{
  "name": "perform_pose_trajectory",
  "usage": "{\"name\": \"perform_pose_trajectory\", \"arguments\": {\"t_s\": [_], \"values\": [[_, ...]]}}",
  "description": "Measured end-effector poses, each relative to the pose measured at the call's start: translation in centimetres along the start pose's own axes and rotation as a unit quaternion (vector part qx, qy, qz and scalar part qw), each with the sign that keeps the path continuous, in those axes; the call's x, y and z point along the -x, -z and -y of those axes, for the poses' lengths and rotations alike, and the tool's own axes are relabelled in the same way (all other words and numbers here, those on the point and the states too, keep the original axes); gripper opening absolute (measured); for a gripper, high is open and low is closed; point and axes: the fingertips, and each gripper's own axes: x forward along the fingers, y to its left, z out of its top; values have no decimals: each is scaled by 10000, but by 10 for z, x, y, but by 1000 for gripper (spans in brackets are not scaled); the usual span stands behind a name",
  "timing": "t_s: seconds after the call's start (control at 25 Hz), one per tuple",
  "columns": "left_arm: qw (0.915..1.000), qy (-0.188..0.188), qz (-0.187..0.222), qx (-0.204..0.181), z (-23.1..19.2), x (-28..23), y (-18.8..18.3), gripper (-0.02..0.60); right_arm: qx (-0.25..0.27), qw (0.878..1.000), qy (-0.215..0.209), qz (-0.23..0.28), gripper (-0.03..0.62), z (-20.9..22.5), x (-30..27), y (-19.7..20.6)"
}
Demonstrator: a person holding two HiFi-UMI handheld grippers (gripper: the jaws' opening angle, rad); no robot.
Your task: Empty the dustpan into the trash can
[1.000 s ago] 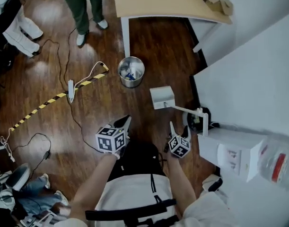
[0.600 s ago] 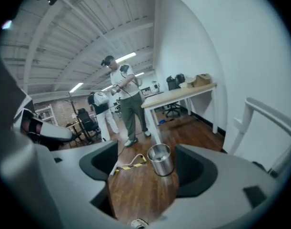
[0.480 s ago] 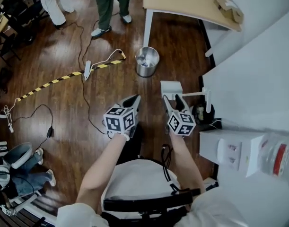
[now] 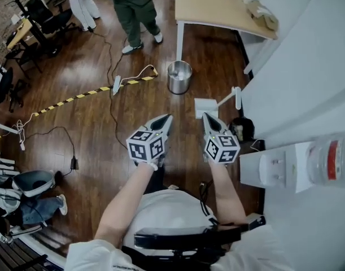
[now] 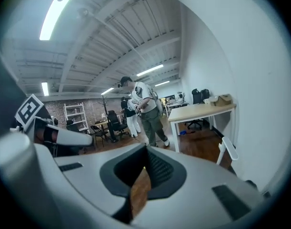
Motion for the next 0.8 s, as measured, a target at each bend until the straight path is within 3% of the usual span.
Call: {"name": "perform_pose_trajectory", "arguments": {"t_s": [0.4, 0.8], "values": [[9993, 281, 72, -245, 34, 76, 1, -6, -70, 9996, -242, 105, -2, -71, 81, -9], [9969, 592, -374, -362, 5, 108, 17, -6, -186, 9984, 500, -168, -2, -106, 89, 22]]}}
